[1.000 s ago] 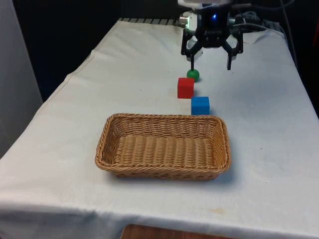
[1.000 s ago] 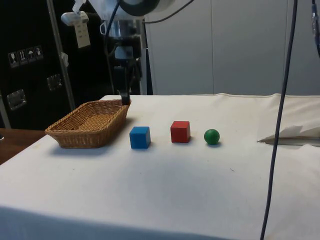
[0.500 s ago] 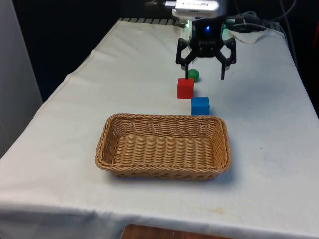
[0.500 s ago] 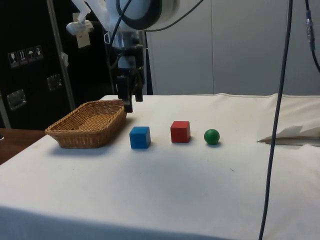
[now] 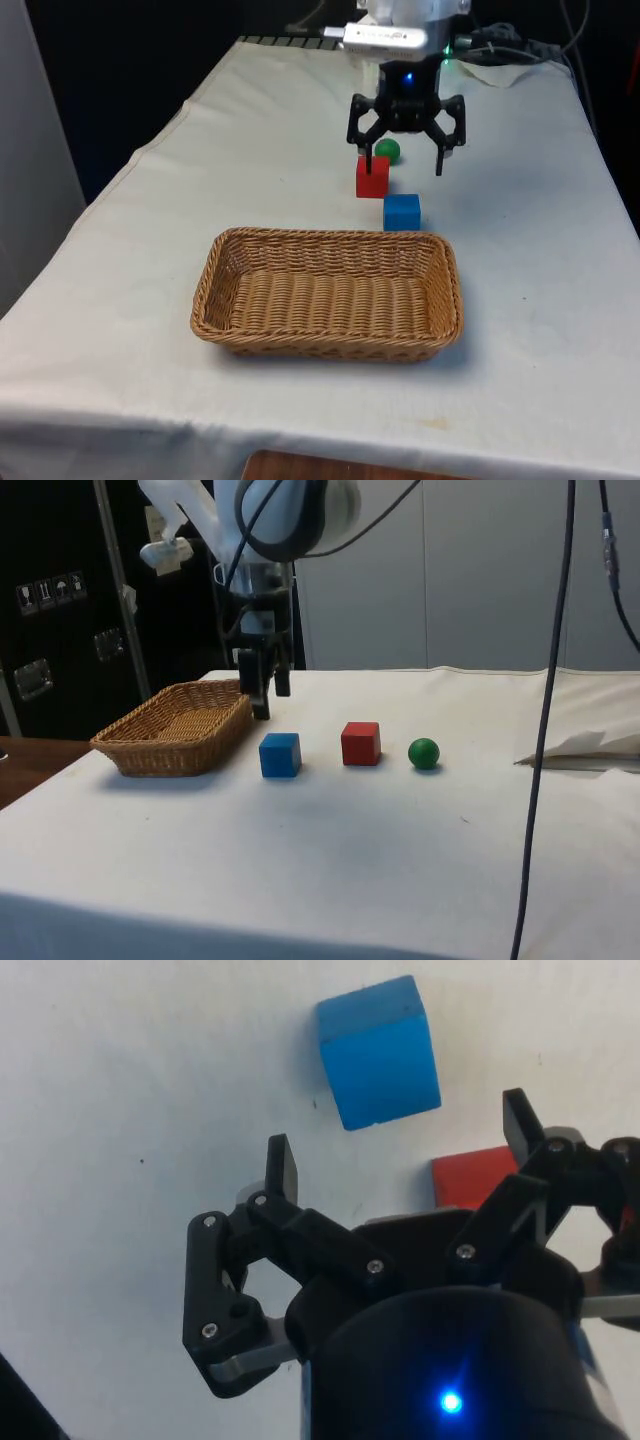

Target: Place all non-red objects into the basket.

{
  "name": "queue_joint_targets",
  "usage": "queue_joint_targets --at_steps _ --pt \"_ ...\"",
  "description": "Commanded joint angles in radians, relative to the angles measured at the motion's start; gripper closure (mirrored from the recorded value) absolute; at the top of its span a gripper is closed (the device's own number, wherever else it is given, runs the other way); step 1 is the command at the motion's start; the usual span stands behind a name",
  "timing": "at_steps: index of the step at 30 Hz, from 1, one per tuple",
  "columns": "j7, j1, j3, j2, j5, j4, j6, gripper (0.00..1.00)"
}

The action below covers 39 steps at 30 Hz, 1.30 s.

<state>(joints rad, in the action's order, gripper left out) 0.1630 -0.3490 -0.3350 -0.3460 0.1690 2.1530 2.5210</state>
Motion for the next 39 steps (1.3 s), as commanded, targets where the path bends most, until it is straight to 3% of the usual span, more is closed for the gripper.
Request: queue_joint_targets --at_steps 1,2,3,6,10,11,12,19,20,21,27,28,29,36,37,38,39 --pt "0.015 0.009 0.012 -0.010 0.024 0.000 0.019 0.00" --pt "0.001 0.000 0.001 -0.007 0.004 0.000 0.007 0.00" --pt "0.016 0.009 0.013 -0.015 0.028 0.000 0.024 0.00" --pt "0.020 0.011 0.017 -0.040 0.042 -0.010 0.039 0.00" --pt "0.021 0.008 0.015 -0.057 0.047 -0.018 0.053 0.00" --pt "0.008 0.000 0.004 -0.059 0.030 -0.020 0.043 0.00" --pt "0.021 0.008 0.016 -0.059 0.049 -0.018 0.055 0.00" --pt "0.044 0.013 0.028 -0.076 0.070 -0.012 0.078 0.00" --pt "0.023 0.001 0.011 -0.075 0.047 -0.015 0.061 0.00" --pt "0.048 0.013 0.029 -0.078 0.073 -0.012 0.082 0.00" --pt "0.095 0.013 0.034 -0.100 0.103 -0.011 0.114 0.00" --pt "0.076 0.001 0.016 -0.102 0.083 -0.014 0.098 0.00" --pt "0.101 0.014 0.035 -0.103 0.107 -0.011 0.117 0.00" --pt "0.158 0.018 0.045 -0.121 0.151 -0.006 0.148 0.00" --pt "0.140 0.003 0.025 -0.121 0.129 -0.005 0.134 0.00" --pt "0.165 0.018 0.047 -0.125 0.157 -0.006 0.151 0.00" --pt "0.171 0.019 0.049 -0.129 0.163 -0.006 0.154 0.00"
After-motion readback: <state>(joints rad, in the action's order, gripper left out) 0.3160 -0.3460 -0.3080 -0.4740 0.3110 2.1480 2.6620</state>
